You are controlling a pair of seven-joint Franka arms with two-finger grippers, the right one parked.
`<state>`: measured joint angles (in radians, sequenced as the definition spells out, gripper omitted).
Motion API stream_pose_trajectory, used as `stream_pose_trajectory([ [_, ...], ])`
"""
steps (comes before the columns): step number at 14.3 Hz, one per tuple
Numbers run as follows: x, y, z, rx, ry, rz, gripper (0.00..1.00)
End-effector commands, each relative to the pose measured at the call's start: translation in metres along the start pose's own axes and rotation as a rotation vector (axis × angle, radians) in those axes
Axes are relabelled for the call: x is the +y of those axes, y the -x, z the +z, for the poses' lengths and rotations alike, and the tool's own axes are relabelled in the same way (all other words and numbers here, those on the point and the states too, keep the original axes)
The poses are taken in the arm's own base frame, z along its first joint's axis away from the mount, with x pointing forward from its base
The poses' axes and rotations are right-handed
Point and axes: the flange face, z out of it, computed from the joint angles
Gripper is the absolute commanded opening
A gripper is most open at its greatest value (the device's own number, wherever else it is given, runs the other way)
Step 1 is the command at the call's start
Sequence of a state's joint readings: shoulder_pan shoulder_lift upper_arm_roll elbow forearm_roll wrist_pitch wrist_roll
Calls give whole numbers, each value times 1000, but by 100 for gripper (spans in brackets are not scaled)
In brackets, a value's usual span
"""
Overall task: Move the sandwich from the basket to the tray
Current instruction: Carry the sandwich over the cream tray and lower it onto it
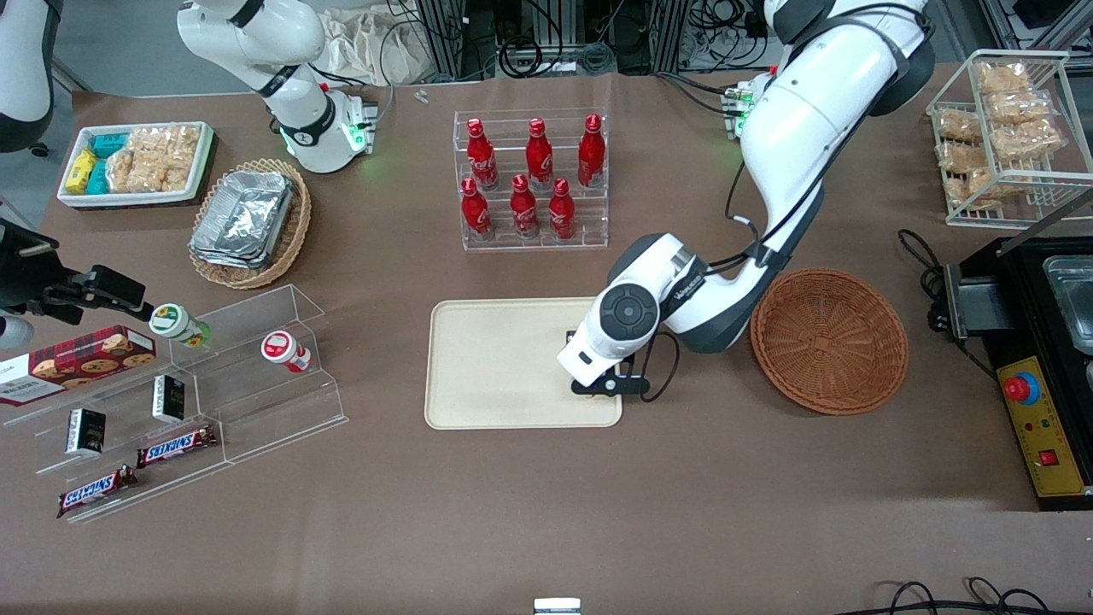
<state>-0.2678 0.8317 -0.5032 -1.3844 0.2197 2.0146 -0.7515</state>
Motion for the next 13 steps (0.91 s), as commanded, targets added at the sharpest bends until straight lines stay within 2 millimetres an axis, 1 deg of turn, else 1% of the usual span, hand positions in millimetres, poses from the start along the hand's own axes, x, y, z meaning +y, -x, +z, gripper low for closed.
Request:
stream_pose_trajectory([
  [1, 6, -6, 16, 16, -3, 11, 0],
  [2, 6, -7, 21, 13, -9, 13, 0],
  [3, 6, -6, 24, 10, -11, 12, 2],
  [4, 13, -1, 30, 3, -15, 22, 24],
  [5, 16, 2, 36, -4, -19, 5, 56],
  [6, 15, 1, 41, 4, -36, -4, 72],
  [7, 14, 0, 44, 22, -57, 2, 100],
  [10, 14, 1, 41, 28, -66, -6, 100],
  [12, 14, -1, 27, 46, -62, -10, 100],
  [13, 12, -3, 14, 62, -57, -16, 100],
])
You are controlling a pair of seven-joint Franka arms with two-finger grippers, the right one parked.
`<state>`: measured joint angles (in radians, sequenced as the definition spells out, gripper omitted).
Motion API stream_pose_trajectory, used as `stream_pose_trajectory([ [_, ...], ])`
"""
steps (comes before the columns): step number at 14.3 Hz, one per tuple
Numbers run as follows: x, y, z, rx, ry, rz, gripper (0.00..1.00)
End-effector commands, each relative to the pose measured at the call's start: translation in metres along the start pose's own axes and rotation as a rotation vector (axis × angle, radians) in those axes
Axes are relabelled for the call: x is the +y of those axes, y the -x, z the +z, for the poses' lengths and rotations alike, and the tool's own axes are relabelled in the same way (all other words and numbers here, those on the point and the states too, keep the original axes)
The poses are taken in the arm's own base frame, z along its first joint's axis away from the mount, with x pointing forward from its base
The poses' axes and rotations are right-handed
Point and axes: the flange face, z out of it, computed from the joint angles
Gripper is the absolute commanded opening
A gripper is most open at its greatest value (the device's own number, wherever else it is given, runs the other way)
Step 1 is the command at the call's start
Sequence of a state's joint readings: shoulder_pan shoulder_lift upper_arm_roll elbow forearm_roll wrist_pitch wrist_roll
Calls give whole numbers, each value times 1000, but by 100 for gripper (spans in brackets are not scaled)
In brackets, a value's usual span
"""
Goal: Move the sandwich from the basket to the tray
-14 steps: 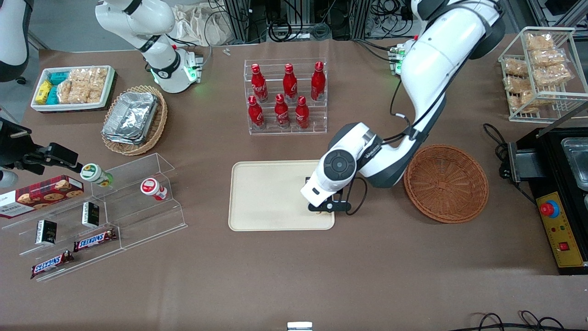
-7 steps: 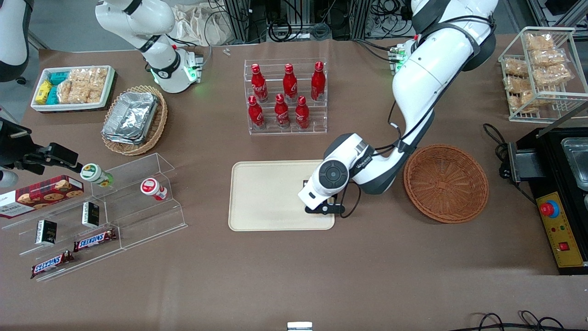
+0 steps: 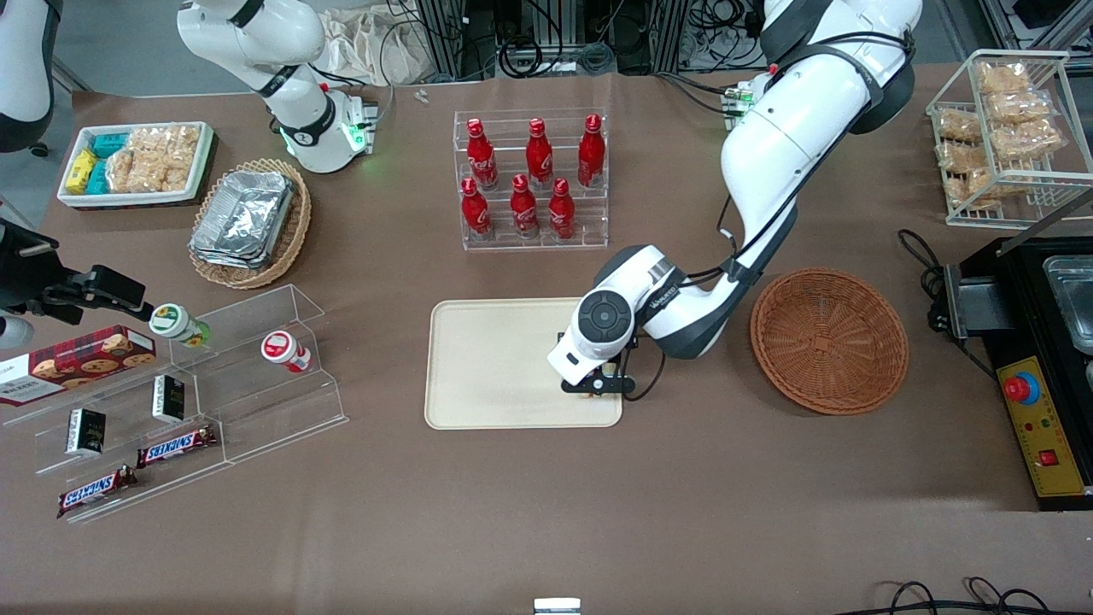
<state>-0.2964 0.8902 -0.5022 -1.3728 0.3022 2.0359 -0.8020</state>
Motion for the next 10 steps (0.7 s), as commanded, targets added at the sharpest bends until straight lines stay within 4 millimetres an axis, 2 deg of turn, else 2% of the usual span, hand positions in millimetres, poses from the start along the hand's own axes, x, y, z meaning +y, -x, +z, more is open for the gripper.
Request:
stream_pose_trajectory([
  [1, -4, -9, -39, 67, 2, -30, 100],
  [2, -19, -19, -61, 90, 13, -56, 100],
  [4, -58, -35, -119, 153, 31, -117, 100],
  [7, -129, -42, -204, 200, 1, -206, 100],
  [8, -161, -44, -227, 205, -3, -244, 100],
  [10, -202, -41, -264, 201, 5, -231, 100],
])
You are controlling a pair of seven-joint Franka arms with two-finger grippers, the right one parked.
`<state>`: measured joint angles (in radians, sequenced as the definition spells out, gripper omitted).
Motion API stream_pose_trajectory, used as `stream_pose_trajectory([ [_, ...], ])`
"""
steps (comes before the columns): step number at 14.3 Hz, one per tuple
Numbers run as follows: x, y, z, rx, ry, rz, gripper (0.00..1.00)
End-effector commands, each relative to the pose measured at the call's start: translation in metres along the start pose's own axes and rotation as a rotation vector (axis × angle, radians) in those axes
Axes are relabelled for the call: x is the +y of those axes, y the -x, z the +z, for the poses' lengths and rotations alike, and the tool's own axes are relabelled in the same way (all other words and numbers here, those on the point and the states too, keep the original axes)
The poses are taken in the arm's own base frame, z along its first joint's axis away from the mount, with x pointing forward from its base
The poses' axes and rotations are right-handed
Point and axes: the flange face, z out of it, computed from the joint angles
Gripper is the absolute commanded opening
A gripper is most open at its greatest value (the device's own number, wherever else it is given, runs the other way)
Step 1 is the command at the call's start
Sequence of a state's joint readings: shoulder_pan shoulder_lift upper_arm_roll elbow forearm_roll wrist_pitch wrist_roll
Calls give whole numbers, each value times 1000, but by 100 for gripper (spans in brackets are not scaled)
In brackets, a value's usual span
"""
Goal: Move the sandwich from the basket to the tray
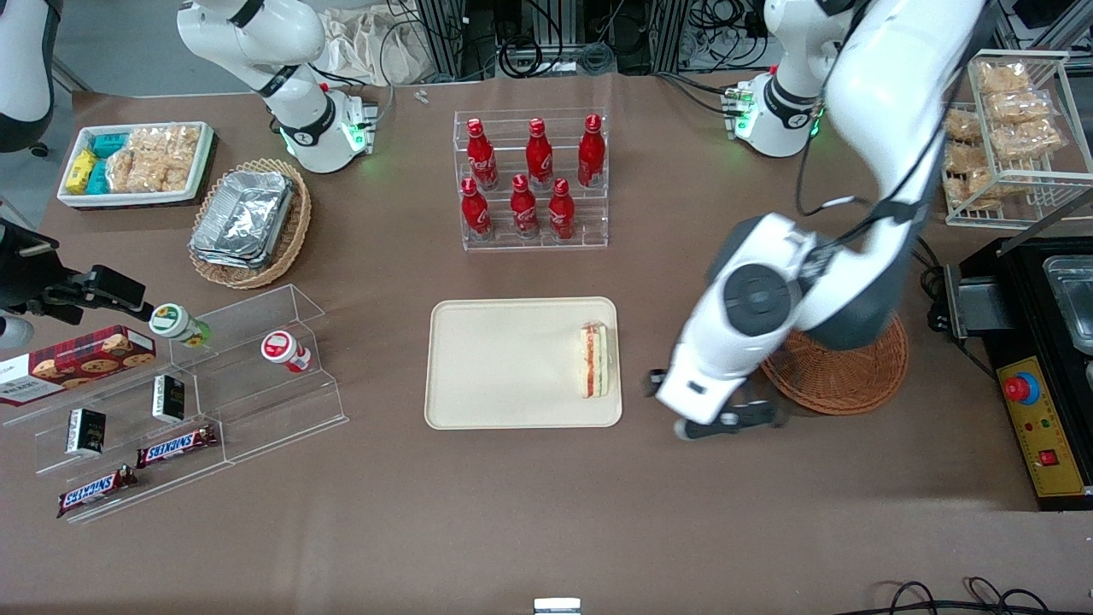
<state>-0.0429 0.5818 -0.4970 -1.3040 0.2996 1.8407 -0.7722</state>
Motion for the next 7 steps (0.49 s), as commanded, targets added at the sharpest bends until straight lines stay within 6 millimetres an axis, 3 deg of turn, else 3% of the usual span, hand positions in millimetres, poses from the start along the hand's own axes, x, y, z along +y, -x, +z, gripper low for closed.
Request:
stream_pose_trajectory([
  [1, -58, -13, -43, -7, 21, 4, 100],
  [3, -97, -25, -69, -12, 52, 5, 100],
  [7, -163, -38, -79, -76, 2, 76, 100],
])
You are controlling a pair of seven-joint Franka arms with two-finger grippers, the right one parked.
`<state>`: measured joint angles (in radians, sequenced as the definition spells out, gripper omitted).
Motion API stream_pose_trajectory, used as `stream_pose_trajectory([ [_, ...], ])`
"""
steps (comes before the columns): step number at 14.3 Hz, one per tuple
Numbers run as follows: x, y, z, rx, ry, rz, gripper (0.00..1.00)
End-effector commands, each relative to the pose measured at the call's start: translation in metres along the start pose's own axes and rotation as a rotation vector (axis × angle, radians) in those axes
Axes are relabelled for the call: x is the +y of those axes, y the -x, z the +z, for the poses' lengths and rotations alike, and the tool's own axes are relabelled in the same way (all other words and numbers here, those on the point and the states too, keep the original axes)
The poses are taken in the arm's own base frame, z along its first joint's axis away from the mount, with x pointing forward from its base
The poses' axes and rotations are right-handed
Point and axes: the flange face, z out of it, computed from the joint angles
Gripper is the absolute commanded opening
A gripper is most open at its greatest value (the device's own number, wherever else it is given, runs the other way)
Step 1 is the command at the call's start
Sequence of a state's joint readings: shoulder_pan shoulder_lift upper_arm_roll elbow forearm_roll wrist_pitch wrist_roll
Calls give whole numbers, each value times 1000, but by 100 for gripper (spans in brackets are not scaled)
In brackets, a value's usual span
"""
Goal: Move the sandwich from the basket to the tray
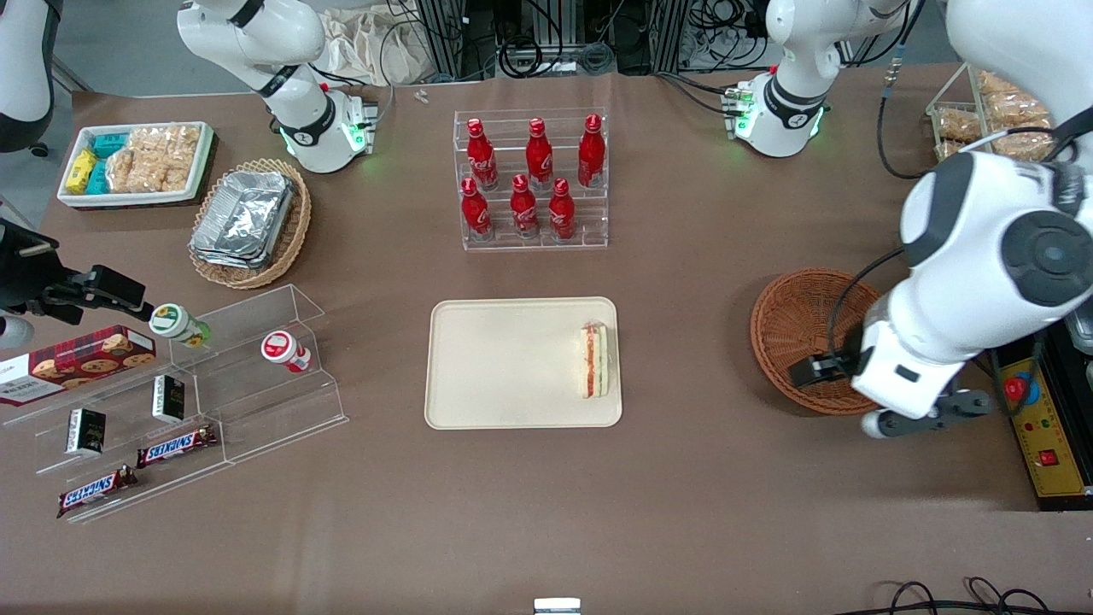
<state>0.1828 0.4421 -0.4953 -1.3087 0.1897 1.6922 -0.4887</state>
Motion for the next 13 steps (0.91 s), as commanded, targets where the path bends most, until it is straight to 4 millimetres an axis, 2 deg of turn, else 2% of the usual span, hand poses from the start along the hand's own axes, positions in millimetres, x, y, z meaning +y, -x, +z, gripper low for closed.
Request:
stream_pose_trajectory([
  [1, -35, 3, -7, -33, -15, 54, 100],
  [2, -40, 5, -10, -44, -28, 83, 100],
  [3, -60, 0, -7, -57, -54, 78, 100],
  [4, -61, 2, -11, -53, -68, 114, 100],
  [6, -94, -5, -14, -65, -37, 133, 100],
  [8, -114, -7, -21, -70, -39, 203, 100],
  [10, -110, -6, -16, -89, -50, 216, 100],
  [13, -86, 3, -14, -93, -40, 160, 100],
])
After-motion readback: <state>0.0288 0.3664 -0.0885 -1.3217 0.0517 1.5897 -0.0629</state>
